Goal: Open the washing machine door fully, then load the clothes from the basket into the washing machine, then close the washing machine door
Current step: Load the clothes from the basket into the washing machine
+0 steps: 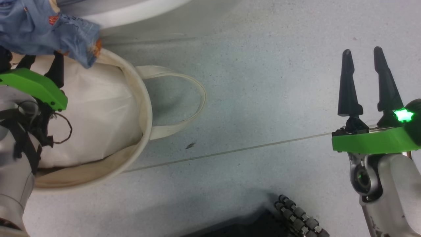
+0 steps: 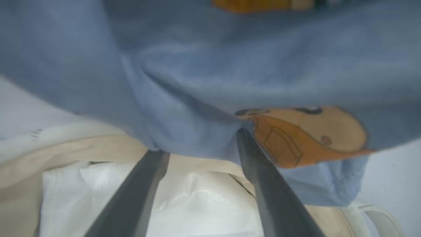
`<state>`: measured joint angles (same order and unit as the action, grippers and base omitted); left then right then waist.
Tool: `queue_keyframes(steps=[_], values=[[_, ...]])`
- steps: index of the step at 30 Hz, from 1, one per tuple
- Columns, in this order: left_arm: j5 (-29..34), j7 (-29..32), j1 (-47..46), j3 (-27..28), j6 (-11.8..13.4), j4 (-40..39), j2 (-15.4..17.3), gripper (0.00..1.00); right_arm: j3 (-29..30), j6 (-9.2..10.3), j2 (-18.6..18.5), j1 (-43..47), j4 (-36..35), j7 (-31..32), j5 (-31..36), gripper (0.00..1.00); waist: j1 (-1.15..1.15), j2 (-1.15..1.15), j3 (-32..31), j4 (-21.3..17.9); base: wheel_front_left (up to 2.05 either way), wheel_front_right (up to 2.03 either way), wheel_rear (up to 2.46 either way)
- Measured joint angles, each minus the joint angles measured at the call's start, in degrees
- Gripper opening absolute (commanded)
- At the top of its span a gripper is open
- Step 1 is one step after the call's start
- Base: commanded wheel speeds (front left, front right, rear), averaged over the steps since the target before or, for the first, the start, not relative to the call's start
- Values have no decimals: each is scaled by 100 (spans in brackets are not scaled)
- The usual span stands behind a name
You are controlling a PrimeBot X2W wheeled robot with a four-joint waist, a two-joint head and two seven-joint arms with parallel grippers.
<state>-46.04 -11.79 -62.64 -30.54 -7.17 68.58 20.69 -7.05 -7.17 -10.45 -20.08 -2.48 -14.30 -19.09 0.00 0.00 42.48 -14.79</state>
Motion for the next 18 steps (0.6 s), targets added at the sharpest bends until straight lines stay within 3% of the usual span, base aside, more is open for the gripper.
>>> queue_keyframes(steps=[1, 10, 18], values=[[9, 0, -37, -69, 0, 13, 9, 0, 18, 0, 0, 1, -10, 0, 0, 100, 0, 0, 19, -4, 0, 0, 0], [240, -244, -261, -398, 0, -14, -119, 0, 133, 0, 0, 3, -74, 0, 43, 100, 1, 0, 53, 230, 0, 0, 0], [884, -237, 10, 167, -41, -1496, -86, 0, 103, 0, 0, 2, -8, 0, 41, 100, 0, 0, -260, 489, 0, 0, 0]])
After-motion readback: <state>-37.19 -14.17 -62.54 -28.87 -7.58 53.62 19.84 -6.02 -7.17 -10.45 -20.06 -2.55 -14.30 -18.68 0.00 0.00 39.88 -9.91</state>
